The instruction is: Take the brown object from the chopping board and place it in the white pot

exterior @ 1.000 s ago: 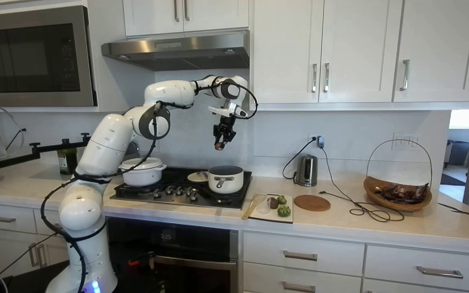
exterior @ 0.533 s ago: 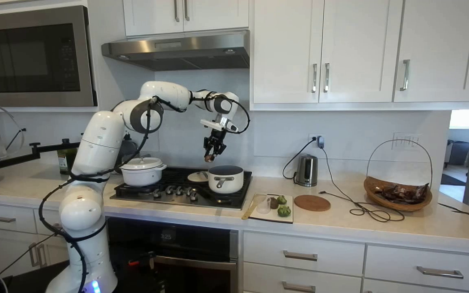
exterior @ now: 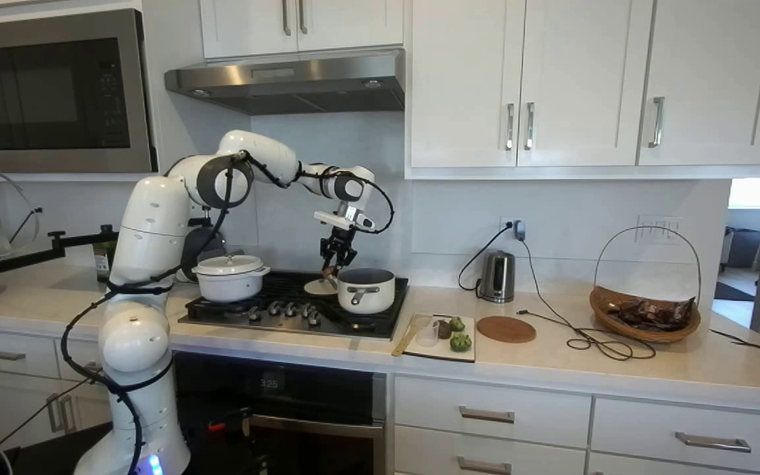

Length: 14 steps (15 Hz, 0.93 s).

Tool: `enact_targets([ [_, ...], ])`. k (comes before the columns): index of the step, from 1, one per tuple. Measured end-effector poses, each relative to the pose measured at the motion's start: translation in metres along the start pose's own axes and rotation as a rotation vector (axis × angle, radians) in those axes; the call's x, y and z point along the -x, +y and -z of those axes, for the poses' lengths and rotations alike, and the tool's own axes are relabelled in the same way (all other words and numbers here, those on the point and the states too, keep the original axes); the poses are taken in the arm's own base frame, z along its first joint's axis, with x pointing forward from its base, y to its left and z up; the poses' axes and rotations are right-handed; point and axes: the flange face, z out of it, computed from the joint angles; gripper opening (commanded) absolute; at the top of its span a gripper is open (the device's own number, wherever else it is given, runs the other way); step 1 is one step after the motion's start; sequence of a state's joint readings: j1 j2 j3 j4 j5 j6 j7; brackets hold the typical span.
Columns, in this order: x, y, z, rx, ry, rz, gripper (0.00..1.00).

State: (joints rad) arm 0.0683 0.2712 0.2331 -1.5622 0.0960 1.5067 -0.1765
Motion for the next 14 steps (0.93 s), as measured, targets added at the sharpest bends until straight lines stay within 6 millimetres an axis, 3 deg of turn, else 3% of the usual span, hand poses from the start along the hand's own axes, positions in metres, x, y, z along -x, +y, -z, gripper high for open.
enact_targets([
  [14,-0.014,-0.001,0.019,0.037,0.172,0.0,0.38],
])
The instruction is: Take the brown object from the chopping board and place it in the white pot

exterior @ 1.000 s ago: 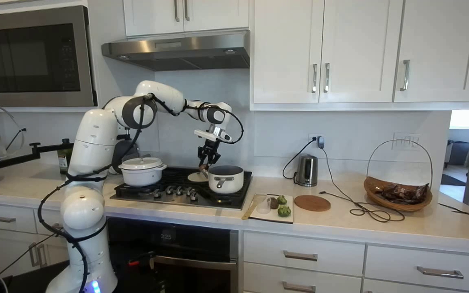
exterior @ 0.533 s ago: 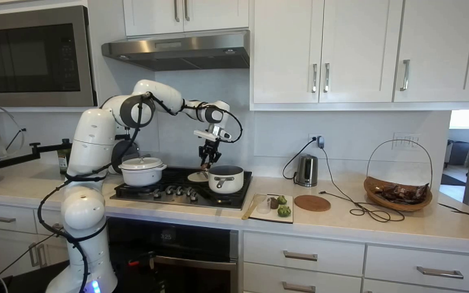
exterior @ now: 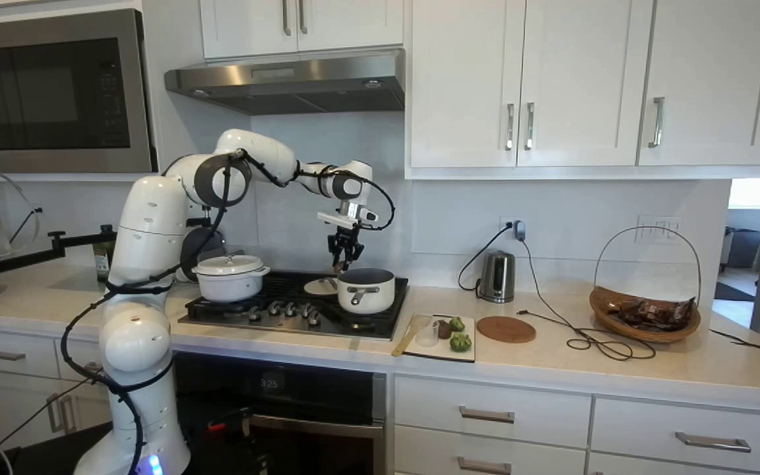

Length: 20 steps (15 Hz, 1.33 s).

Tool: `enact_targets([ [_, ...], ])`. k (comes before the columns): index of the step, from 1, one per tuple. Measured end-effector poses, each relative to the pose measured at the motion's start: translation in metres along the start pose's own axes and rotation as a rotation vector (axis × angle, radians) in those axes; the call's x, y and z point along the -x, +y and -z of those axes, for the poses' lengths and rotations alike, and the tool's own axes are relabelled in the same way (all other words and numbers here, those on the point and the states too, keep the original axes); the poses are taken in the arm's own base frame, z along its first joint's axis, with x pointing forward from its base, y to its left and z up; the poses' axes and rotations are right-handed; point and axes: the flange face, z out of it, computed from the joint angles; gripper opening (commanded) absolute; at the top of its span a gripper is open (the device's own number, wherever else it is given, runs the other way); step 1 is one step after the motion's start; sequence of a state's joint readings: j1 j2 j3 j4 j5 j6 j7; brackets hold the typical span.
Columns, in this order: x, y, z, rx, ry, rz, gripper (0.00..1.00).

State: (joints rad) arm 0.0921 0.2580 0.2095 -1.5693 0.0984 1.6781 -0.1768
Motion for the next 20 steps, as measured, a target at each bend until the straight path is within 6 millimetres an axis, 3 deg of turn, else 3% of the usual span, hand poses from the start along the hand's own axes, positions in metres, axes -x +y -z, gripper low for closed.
enact_targets([
  [11,-0.019,0.014,0.01,0.101,0.171,0.005,0.39],
  [12,-0.019,0.015,0.01,0.111,0.173,0.007,0.45],
  [13,-0.019,0.015,0.009,0.119,0.175,0.008,0.69],
  [15,-0.02,0.015,0.007,0.129,0.173,0.012,0.73],
  [18,-0.02,0.015,0.006,0.131,0.174,0.014,0.93],
  [20,-0.02,0.014,0.006,0.131,0.175,0.015,1.0],
])
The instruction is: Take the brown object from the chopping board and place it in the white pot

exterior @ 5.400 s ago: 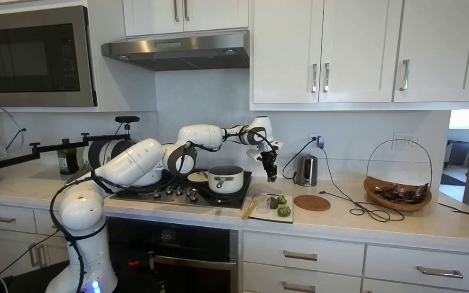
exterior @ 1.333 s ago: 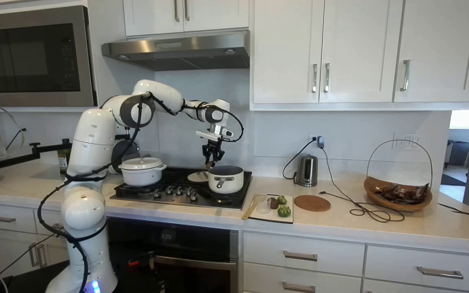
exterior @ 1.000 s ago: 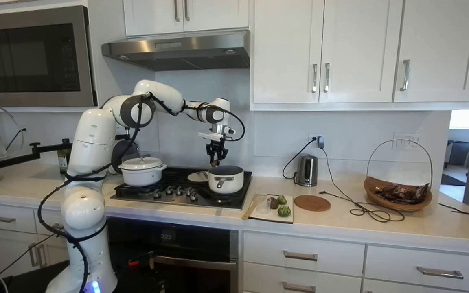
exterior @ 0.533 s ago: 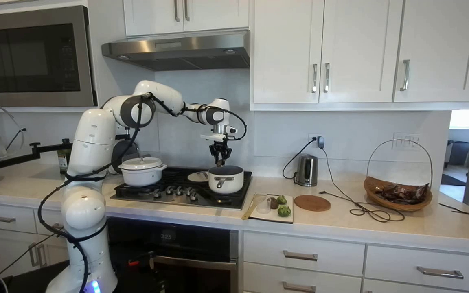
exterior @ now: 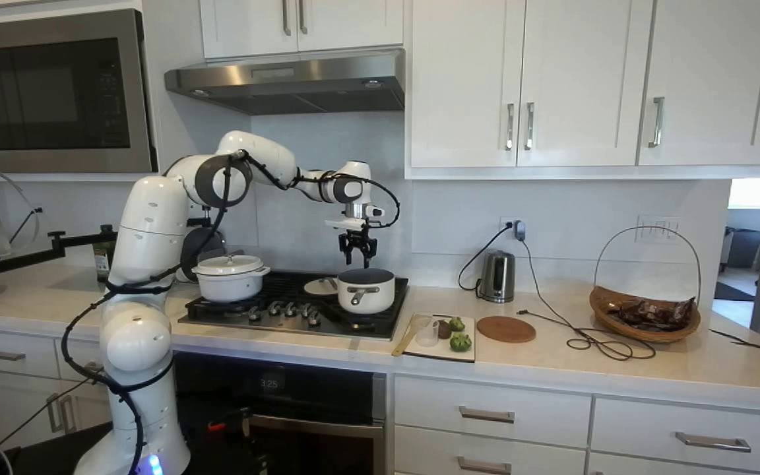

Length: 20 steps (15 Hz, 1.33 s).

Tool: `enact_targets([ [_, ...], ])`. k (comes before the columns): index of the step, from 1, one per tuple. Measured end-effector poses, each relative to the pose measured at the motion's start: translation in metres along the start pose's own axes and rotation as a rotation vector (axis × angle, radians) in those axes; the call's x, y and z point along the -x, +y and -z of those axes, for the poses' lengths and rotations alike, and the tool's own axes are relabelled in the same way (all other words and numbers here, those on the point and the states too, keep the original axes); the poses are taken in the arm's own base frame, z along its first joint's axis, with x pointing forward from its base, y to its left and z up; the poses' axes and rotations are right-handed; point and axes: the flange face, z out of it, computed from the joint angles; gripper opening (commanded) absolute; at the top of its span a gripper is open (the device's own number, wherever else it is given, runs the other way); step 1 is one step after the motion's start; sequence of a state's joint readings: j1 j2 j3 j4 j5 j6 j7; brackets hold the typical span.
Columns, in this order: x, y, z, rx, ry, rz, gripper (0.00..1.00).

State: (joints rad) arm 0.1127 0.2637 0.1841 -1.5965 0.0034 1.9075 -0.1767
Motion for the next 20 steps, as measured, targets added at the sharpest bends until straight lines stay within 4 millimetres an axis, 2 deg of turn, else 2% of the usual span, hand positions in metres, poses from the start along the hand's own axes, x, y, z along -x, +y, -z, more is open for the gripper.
enact_targets([
  [7,0.0,0.0,0.001,0.001,0.004,0.0,1.0],
  [10,0.004,-0.002,0.008,-0.002,-0.014,0.0,1.0],
  [13,0.014,-0.006,0.033,0.001,-0.031,0.002,1.0],
  [16,0.029,-0.009,0.07,0.009,-0.054,-0.001,1.0],
  [20,0.053,-0.002,0.107,0.017,-0.091,-0.027,1.0],
])
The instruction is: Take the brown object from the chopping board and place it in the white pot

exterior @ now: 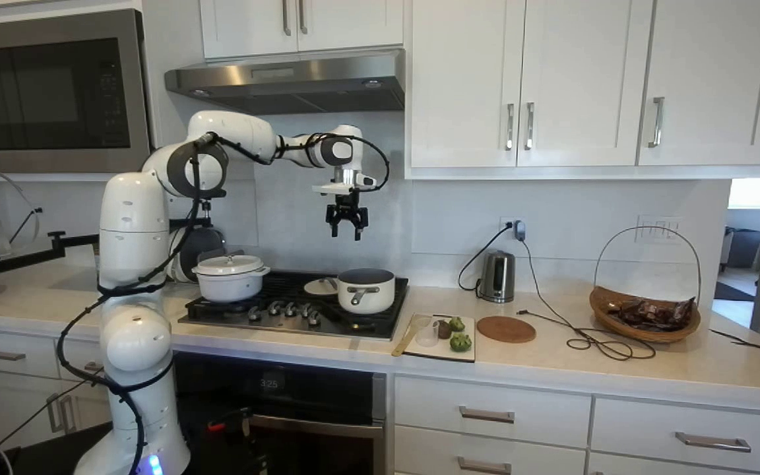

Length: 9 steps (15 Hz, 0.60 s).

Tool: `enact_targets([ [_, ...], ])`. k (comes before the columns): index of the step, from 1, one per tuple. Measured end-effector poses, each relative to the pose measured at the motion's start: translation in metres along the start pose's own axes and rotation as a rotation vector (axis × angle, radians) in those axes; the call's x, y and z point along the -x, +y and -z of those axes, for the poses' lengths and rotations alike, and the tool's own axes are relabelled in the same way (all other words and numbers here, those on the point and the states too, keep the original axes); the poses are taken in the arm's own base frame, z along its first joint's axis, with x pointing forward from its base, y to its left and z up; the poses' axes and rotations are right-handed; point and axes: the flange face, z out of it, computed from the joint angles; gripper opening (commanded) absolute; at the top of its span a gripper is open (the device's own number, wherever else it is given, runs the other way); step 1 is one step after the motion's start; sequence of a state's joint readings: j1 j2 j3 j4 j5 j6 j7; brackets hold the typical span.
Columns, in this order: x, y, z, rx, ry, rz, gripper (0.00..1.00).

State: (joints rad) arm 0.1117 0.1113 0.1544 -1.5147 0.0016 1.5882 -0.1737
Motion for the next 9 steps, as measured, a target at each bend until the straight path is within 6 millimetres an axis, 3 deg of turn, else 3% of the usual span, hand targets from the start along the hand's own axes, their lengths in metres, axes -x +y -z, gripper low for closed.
enact_targets([
  [3,0.0126,0.0077,0.0123,0.002,-0.012,-0.02,1.0],
  [9,0.0134,0.0079,0.013,0.003,-0.013,-0.021,1.0],
])
